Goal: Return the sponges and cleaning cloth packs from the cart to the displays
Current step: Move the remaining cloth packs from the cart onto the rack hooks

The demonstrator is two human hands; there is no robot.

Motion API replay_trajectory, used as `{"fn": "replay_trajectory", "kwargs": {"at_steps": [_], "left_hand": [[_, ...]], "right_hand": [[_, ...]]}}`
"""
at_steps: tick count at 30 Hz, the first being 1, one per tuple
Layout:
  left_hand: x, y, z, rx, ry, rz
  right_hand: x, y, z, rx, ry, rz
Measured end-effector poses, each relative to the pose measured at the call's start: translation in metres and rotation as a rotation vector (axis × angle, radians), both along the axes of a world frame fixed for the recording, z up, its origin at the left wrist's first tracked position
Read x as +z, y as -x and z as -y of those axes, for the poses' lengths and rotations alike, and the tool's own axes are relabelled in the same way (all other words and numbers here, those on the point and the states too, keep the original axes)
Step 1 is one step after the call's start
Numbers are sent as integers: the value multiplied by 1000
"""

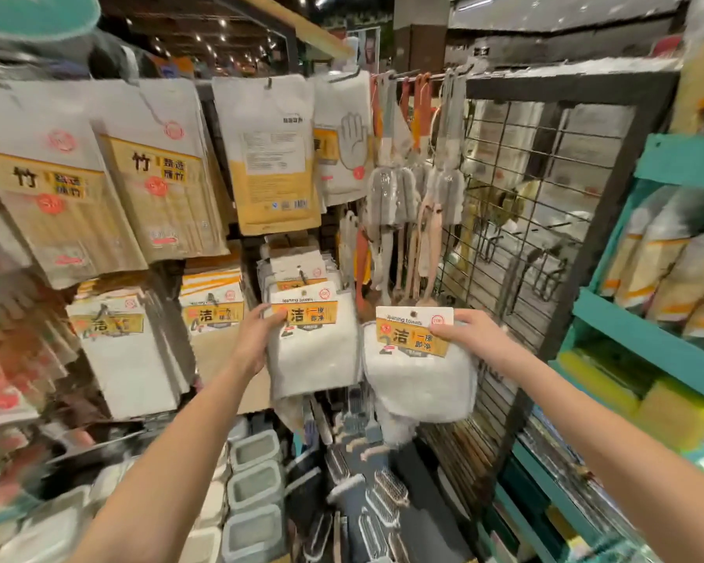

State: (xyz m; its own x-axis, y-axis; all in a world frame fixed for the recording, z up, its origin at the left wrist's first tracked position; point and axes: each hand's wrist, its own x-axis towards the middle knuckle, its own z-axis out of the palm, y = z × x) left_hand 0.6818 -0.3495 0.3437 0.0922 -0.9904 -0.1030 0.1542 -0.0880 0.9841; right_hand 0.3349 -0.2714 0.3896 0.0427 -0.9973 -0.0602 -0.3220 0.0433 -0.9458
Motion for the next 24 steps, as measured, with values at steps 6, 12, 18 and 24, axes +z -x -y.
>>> {"fn": "replay_trajectory", "kwargs": {"at_steps": [6, 12, 18, 24], "left_hand": [[-19, -3, 54, 18, -58, 26], [-37, -1, 85, 99, -14, 176], [-18, 14, 98, 303, -13, 491], [-7, 3, 131, 290, -125, 743]], "right_hand": [[-13, -19, 51, 6, -2, 2], [-30, -35, 76, 8, -24, 4], [-35, -51, 91, 61, -63, -2], [-37, -85, 118, 122, -58, 29]]}}
